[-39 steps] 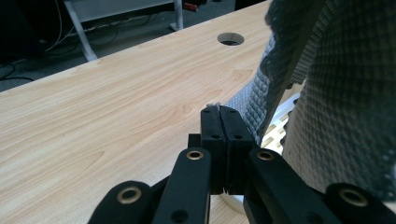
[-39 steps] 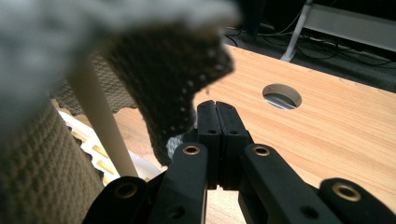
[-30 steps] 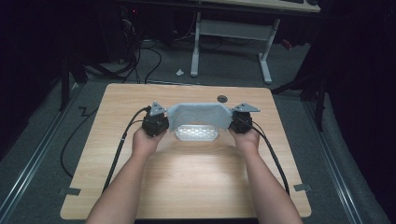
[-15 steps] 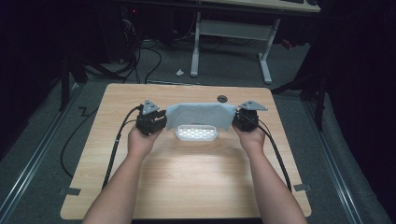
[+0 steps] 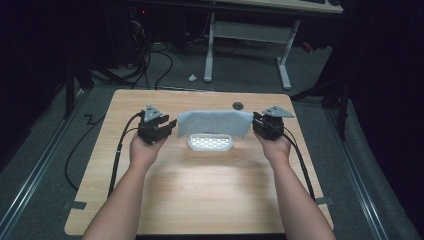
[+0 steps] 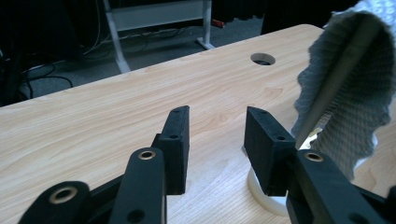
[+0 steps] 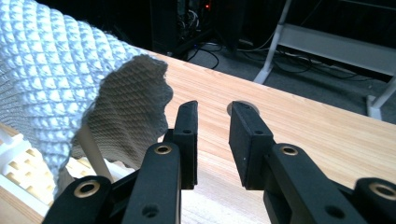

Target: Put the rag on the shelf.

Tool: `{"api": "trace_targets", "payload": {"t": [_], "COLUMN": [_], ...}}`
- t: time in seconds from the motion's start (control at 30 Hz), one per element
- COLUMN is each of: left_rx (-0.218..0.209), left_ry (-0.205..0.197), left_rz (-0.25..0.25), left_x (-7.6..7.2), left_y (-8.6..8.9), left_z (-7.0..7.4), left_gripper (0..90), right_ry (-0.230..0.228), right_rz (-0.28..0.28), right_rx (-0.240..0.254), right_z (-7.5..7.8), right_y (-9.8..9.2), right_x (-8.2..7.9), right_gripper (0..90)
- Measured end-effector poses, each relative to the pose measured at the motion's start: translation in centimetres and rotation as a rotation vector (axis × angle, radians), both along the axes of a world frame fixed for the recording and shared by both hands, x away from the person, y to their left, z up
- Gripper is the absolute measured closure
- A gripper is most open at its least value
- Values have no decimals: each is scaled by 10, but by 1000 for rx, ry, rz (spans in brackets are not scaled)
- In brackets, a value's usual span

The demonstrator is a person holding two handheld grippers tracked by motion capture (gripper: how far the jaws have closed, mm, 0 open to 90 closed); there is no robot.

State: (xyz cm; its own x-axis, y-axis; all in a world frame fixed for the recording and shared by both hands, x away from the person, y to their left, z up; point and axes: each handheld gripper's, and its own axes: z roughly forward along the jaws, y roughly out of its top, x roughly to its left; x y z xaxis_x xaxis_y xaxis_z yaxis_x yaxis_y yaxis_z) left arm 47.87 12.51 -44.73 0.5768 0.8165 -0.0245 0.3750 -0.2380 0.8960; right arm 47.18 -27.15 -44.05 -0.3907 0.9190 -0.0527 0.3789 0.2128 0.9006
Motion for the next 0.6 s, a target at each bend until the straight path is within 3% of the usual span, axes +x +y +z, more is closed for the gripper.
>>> {"api": "trace_targets", "payload": {"t": [0.27, 0.33, 0.43, 0.5, 0.6], "left_rx": [-18, -23, -17, -15, -23], "left_ry": [1, -3, -2, -1, 2], "left_rz": [10, 5, 3, 0, -6], "left_x": [-8, -11, -16, -20, -29], "left_y": [13, 15, 18, 21, 26], "left_z": [0, -1, -2, -4, -6], "left_gripper": [575, 568, 555, 550, 542], "right_ry": [-21, -8, -13, -37, -36], "right_rz": [-10, -11, -7, -11, -8], "right_rx": [1, 12, -2, 12, 21], "right_z": [2, 2, 4, 5, 6], "right_y": [-7, -10, -13, -16, -20], "right_x": [-9, -12, -18, -25, -34], "right_gripper": [702, 691, 668, 663, 644]}}
